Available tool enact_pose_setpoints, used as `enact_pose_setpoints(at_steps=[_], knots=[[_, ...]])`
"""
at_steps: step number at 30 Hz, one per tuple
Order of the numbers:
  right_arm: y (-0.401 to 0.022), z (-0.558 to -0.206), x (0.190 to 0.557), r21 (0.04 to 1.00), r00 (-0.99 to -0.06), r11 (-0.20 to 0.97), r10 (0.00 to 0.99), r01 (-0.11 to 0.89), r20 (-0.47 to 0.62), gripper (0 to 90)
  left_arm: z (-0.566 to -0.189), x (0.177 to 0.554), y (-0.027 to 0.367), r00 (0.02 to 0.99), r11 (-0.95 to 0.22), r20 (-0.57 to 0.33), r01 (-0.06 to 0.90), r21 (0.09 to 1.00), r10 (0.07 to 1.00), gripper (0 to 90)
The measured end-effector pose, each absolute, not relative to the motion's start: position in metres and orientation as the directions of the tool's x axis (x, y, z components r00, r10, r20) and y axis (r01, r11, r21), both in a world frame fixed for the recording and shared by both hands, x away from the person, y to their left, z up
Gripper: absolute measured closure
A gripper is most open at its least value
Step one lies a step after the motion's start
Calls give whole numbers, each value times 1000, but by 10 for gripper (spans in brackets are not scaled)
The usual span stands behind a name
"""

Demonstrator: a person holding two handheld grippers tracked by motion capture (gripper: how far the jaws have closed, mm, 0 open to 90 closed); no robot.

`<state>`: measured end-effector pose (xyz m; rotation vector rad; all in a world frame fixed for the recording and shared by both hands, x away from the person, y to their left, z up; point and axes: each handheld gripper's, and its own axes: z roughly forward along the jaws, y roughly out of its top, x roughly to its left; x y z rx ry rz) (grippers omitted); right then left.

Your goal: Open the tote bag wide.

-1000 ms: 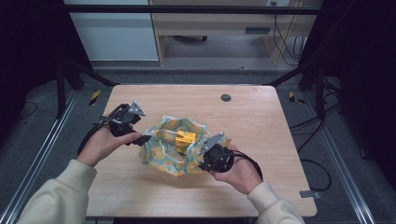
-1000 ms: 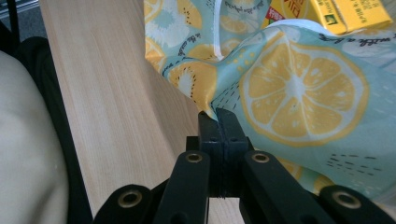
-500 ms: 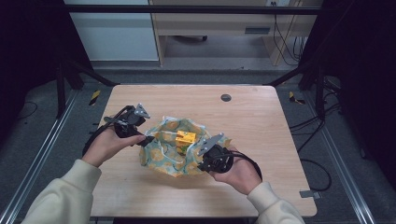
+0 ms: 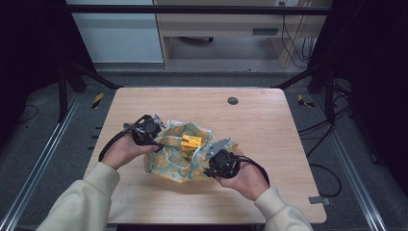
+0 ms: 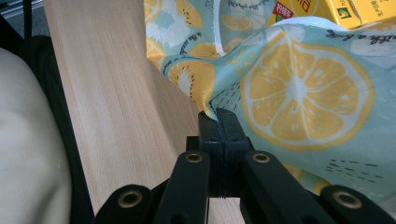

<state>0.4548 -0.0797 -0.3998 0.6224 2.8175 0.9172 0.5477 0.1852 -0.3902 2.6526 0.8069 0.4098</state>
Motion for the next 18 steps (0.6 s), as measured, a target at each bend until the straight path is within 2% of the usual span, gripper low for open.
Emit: enact_pose_setpoints(at_steps=[4, 7, 15, 17, 18], knots=[[-81, -401, 455, 585, -909, 733, 416, 347, 18, 900, -391, 548, 188, 806, -783, 160, 473, 404, 569, 761], [-82, -401, 456, 581, -909, 735, 417, 349, 19, 900, -388, 547, 190, 812, -782, 148, 470, 409, 565, 864], [-85, -406, 457, 556, -897, 741, 441, 377, 22, 896, -355, 539, 194, 789, -736, 163, 446, 510, 592, 882], [-86, -406, 457, 553, -894, 739, 447, 384, 23, 884, -349, 537, 194, 791, -730, 161, 438, 525, 590, 884], [-88, -404, 457, 558, -891, 733, 454, 390, 27, 840, -347, 534, 192, 800, -738, 163, 428, 521, 578, 884]])
